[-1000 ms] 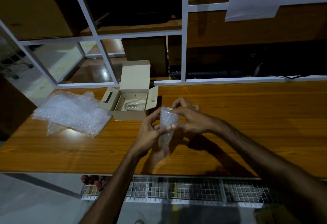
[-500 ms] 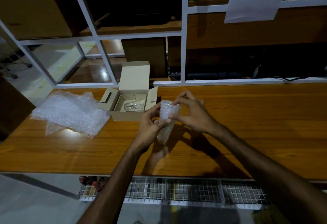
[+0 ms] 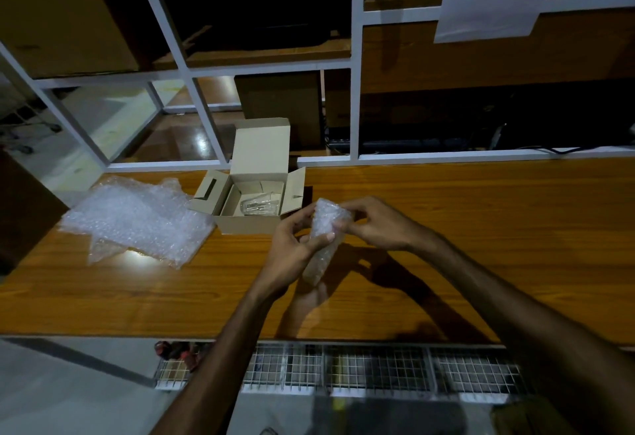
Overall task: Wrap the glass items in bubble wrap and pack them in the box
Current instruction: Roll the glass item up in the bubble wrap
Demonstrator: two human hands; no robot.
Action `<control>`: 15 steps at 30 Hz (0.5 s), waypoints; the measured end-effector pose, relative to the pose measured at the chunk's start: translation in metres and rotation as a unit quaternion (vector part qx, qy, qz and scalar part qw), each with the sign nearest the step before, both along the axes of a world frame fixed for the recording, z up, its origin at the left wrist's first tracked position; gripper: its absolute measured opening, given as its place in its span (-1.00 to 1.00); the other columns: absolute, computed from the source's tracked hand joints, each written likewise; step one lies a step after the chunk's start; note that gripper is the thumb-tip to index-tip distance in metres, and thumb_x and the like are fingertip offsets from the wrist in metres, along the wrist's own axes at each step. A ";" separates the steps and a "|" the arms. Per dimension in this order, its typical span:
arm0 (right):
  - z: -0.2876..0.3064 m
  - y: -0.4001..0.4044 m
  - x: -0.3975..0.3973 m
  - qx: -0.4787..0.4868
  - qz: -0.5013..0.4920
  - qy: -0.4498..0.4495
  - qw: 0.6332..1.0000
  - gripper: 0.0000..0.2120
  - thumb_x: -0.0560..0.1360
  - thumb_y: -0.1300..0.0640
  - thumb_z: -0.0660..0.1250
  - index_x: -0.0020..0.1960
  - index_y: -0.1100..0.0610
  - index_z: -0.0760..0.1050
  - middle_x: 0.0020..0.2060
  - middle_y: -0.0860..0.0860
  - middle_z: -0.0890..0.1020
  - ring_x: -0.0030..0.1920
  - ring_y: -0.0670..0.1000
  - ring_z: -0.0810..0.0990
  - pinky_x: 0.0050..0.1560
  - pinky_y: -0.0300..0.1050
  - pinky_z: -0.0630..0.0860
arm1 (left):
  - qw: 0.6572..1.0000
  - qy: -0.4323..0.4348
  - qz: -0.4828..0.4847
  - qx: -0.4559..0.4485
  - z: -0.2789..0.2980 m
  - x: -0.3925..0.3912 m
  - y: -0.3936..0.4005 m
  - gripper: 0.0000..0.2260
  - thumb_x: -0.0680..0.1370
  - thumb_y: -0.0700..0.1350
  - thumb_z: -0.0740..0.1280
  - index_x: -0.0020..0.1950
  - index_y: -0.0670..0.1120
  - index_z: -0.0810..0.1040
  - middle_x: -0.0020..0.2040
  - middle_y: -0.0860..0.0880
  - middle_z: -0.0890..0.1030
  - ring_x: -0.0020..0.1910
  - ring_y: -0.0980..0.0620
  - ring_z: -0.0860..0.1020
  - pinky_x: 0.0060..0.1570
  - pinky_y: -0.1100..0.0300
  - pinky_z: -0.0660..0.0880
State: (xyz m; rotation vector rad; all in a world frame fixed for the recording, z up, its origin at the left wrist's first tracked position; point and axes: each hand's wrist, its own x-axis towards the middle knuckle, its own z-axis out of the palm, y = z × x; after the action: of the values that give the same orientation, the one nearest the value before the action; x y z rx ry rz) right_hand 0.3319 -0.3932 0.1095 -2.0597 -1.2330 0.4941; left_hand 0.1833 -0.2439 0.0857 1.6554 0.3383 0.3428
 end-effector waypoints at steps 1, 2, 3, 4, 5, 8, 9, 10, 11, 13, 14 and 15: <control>0.000 0.000 0.001 0.019 -0.009 0.019 1.000 -0.79 0.68 -0.05 0.30 0.17 0.01 0.64 -0.02 -0.06 0.70 -0.03 -0.05 0.66 0.02 0.08 0.62 | 1.000 -0.002 0.003 -0.001 0.002 0.001 -0.001 -0.32 0.49 0.01 0.59 0.57 0.00 0.44 0.37 -0.04 0.61 0.21 0.13 0.67 0.12 0.05 0.68; -0.002 -0.001 0.001 0.041 -0.022 0.040 0.998 -0.80 0.70 -0.01 0.28 0.12 0.05 0.65 -0.05 -0.02 0.69 -0.05 -0.01 0.66 -0.02 0.08 0.60 | 1.000 -0.003 0.008 0.000 0.003 0.001 -0.001 -0.35 0.51 -0.02 0.57 0.57 -0.01 0.46 0.35 -0.03 0.62 0.18 0.15 0.67 0.07 0.11 0.68; -0.004 -0.001 0.001 0.059 -0.038 0.060 0.996 -0.78 0.71 0.01 0.26 0.10 0.08 0.64 -0.06 0.00 0.69 -0.06 0.02 0.66 -0.03 0.05 0.59 | 1.000 -0.005 0.014 0.001 0.002 0.001 -0.001 -0.38 0.51 -0.02 0.56 0.55 0.00 0.47 0.35 -0.02 0.62 0.18 0.15 0.67 0.05 0.13 0.68; -0.006 -0.001 0.000 0.074 -0.055 0.081 0.992 -0.77 0.72 0.03 0.24 0.13 0.10 0.64 -0.04 0.01 0.69 -0.04 0.00 0.66 -0.03 -0.03 0.59 | 1.000 -0.006 0.021 -0.001 0.000 -0.001 -0.001 -0.38 0.50 0.00 0.57 0.54 0.01 0.49 0.36 -0.01 0.62 0.21 0.13 0.66 0.07 0.10 0.68; -0.008 -0.002 -0.001 0.086 -0.075 0.100 0.988 -0.77 0.73 0.04 0.23 0.19 0.10 0.63 0.00 -0.01 0.69 -0.01 -0.04 0.66 -0.02 -0.12 0.59 | 1.000 -0.003 0.030 -0.008 -0.003 -0.003 -0.001 -0.37 0.48 0.02 0.59 0.52 0.02 0.51 0.38 0.01 0.61 0.24 0.10 0.65 0.10 0.04 0.69; -0.017 -0.004 -0.002 0.126 -0.147 0.155 0.969 -0.71 0.73 0.03 0.21 0.30 0.14 0.60 0.12 0.01 0.69 0.12 -0.05 0.66 0.12 -0.10 0.59 | 0.997 0.004 0.061 -0.042 -0.016 -0.014 -0.004 -0.36 0.43 -0.07 0.62 0.49 -0.02 0.53 0.35 0.03 0.63 0.26 0.04 0.66 0.12 -0.10 0.69; -0.020 -0.005 -0.001 0.135 -0.164 0.172 0.962 -0.69 0.73 0.01 0.20 0.31 0.15 0.60 0.13 0.02 0.69 0.15 -0.02 0.66 0.18 -0.04 0.59 | 0.996 -0.004 0.075 -0.050 -0.021 -0.016 -0.006 -0.40 0.45 -0.16 0.60 0.47 -0.06 0.54 0.32 0.01 0.65 0.23 0.03 0.67 0.13 -0.08 0.69; -0.022 -0.005 0.000 0.143 -0.173 0.188 0.956 -0.68 0.73 -0.01 0.20 0.31 0.14 0.59 0.14 0.04 0.69 0.17 0.00 0.66 0.22 0.01 0.59 | 0.994 -0.018 0.092 -0.057 -0.023 -0.017 -0.008 -0.45 0.47 -0.23 0.57 0.45 -0.09 0.56 0.28 -0.02 0.68 0.21 0.03 0.69 0.12 -0.04 0.69; -0.024 -0.005 0.000 0.144 -0.179 0.199 0.953 -0.68 0.73 -0.02 0.19 0.30 0.14 0.59 0.15 0.04 0.69 0.19 0.01 0.65 0.25 0.05 0.59 | 0.991 -0.031 0.114 -0.058 -0.024 -0.018 -0.010 -0.51 0.49 -0.27 0.55 0.41 -0.12 0.58 0.25 -0.03 0.70 0.19 0.02 0.70 0.10 0.02 0.69; -0.027 -0.004 -0.003 0.146 -0.180 0.220 0.948 -0.67 0.74 -0.01 0.17 0.31 0.15 0.58 0.16 0.06 0.68 0.21 0.02 0.64 0.29 0.06 0.59 | 0.985 -0.049 0.155 -0.050 -0.024 -0.016 -0.012 -0.61 0.52 -0.24 0.52 0.35 -0.17 0.62 0.21 -0.07 0.71 0.15 0.00 0.71 0.05 0.05 0.70; -0.028 -0.003 -0.005 0.149 -0.178 0.230 0.945 -0.67 0.74 -0.01 0.16 0.32 0.16 0.57 0.17 0.06 0.67 0.22 0.02 0.64 0.29 0.04 0.58 | 0.983 -0.054 0.171 -0.047 -0.025 -0.015 -0.012 -0.65 0.54 -0.21 0.51 0.32 -0.18 0.64 0.19 -0.08 0.72 0.13 -0.03 0.72 0.04 -0.03 0.71; -0.029 -0.002 -0.007 0.152 -0.178 0.239 0.942 -0.66 0.74 0.00 0.16 0.33 0.16 0.56 0.18 0.07 0.66 0.23 0.02 0.63 0.29 0.02 0.58 | 0.981 -0.055 0.183 -0.045 -0.027 -0.014 -0.013 -0.70 0.56 -0.18 0.49 0.29 -0.18 0.66 0.15 -0.08 0.73 0.10 -0.06 0.73 0.04 -0.13 0.70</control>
State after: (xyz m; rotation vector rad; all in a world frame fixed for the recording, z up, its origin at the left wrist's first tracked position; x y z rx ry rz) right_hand 0.3247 -0.3953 0.0810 -1.7085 -0.5912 0.5485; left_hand 0.1691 -0.2564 0.0588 1.4747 0.5697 0.6814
